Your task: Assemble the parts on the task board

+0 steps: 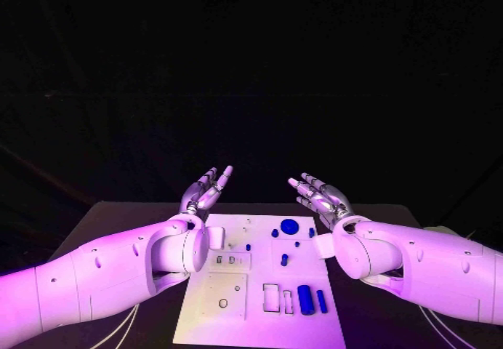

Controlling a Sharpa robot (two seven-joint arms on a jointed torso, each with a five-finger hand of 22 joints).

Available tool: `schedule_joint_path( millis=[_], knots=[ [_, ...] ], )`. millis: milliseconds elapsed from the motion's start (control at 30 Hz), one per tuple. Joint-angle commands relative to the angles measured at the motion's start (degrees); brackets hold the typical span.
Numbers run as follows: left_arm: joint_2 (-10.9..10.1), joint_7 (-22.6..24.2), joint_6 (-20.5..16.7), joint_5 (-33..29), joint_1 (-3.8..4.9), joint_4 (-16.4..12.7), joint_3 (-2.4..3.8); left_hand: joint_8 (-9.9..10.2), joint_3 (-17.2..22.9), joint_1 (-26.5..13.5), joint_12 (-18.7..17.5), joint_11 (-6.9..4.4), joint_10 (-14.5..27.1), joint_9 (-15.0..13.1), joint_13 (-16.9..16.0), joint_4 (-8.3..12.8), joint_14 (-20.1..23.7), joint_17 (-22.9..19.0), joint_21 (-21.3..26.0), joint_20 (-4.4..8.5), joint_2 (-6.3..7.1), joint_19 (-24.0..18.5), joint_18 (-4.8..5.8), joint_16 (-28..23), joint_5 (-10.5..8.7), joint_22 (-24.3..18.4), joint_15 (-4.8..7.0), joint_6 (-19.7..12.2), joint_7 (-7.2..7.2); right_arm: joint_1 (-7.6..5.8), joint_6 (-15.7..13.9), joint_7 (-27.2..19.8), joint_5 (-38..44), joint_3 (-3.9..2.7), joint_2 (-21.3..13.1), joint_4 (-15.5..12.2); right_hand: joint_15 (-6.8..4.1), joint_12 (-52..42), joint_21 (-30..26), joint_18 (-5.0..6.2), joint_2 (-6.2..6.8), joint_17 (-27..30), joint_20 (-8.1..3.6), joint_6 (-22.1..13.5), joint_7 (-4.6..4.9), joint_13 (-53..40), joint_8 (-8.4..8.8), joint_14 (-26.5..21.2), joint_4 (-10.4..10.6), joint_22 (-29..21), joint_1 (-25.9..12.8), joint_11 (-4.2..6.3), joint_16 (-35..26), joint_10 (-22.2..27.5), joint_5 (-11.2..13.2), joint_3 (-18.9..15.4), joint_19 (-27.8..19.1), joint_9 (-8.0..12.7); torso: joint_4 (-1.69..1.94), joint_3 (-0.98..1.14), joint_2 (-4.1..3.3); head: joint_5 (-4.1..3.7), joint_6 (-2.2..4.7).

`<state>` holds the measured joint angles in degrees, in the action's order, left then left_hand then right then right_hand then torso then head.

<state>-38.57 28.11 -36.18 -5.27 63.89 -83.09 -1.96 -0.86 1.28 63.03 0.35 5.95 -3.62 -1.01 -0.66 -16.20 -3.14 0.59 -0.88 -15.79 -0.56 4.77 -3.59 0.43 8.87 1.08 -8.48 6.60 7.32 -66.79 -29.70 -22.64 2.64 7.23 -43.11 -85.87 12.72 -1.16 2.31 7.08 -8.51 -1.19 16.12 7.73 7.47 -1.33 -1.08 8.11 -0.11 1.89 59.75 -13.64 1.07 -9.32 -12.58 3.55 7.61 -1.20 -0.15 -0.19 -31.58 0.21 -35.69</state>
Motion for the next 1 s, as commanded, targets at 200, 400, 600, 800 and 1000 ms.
schedule_joint_path(
  millis=[200,400,600,800,1000],
  knots=[
    [0.11,0.17,3.24,-1.30,0.08,0.00,0.01,-0.32,0.00,2.55,0.50,1.40,-0.69,-0.18,-0.20,-0.54,-0.41,0.17,-0.35,-0.73,-0.52,-0.06,-0.90,0.32,0.39,0.12,-0.84,0.98,2.16,-1.15,10.96,5.02,3.76,1.03,0.34,0.83,1.63,-3.04,5.10,-0.78,0.25,-1.62,0.64,14.78,9.46,-1.53,-3.29,18.37,-6.99,2.49,10.14,-1.57,3.14,-18.05,-0.51,2.79,8.51,-1.73,-0.01,-0.01,-0.01,-0.01,0.00],
    [-2.81,-0.01,6.25,-1.05,0.12,-1.28,0.00,-1.39,-0.57,4.63,1.58,4.01,-6.31,-0.90,-0.96,-0.40,-5.01,0.90,-1.04,-1.08,-1.60,1.11,-1.65,1.34,0.34,0.51,-1.79,6.52,4.46,-1.72,3.12,-1.52,20.87,0.95,-0.58,2.25,-0.62,-5.67,12.58,1.26,1.10,-2.53,0.57,28.73,8.19,-2.44,-5.65,37.03,-10.28,5.85,13.38,0.28,5.71,-37.47,0.15,5.03,22.90,-2.59,-0.35,0.15,-0.78,-0.25,-0.68],
    [-4.26,0.84,7.63,-0.29,0.19,-2.22,0.00,-5.77,-1.07,9.67,7.79,8.22,-33.28,-2.99,-3.39,0.17,-32.06,4.18,-10.67,-1.15,-2.18,21.67,-0.82,8.87,0.28,5.46,-4.64,25.96,7.80,-2.37,2.66,-0.12,27.83,0.88,-1.17,2.50,-2.74,-5.34,16.88,3.29,2.11,-2.54,0.35,41.56,6.96,-2.26,-6.48,45.68,-12.27,7.23,14.09,2.08,6.21,-44.90,0.83,7.67,30.27,-2.69,-0.39,0.23,-1.20,-0.42,-0.56],
    [-6.44,0.62,9.04,1.76,0.58,-4.36,0.02,-9.03,-1.36,14.17,10.98,5.49,-47.82,-4.00,-3.78,1.38,-45.66,5.35,-16.88,-0.77,-1.67,33.96,-4.32,12.47,0.26,7.58,-1.43,41.77,6.55,-3.59,3.97,4.30,36.96,0.80,-1.62,2.98,-5.05,-4.40,20.87,3.55,3.90,-2.92,-1.63,46.79,5.58,-2.31,-5.99,53.44,-14.29,8.72,13.36,4.11,6.96,-51.62,0.34,11.35,35.49,-2.66,-0.33,0.41,-2.35,-0.53,-0.59],
    [-9.40,-0.36,10.83,3.13,1.34,-7.72,0.04,-9.22,-1.64,16.91,11.27,3.53,-54.30,-3.57,-3.90,2.20,-52.92,6.28,-19.19,-0.64,-1.36,38.73,-6.78,13.82,0.28,7.96,0.79,46.66,4.86,-5.20,8.55,11.41,49.79,0.68,-1.73,3.89,-7.61,-3.85,26.38,3.47,6.04,-4.59,-4.24,49.98,4.07,-2.61,-5.79,60.74,-15.27,11.50,12.30,5.80,8.63,-56.58,-0.09,12.42,40.61,-2.87,-0.29,0.60,-4.00,-0.61,-0.08]
  ],
)
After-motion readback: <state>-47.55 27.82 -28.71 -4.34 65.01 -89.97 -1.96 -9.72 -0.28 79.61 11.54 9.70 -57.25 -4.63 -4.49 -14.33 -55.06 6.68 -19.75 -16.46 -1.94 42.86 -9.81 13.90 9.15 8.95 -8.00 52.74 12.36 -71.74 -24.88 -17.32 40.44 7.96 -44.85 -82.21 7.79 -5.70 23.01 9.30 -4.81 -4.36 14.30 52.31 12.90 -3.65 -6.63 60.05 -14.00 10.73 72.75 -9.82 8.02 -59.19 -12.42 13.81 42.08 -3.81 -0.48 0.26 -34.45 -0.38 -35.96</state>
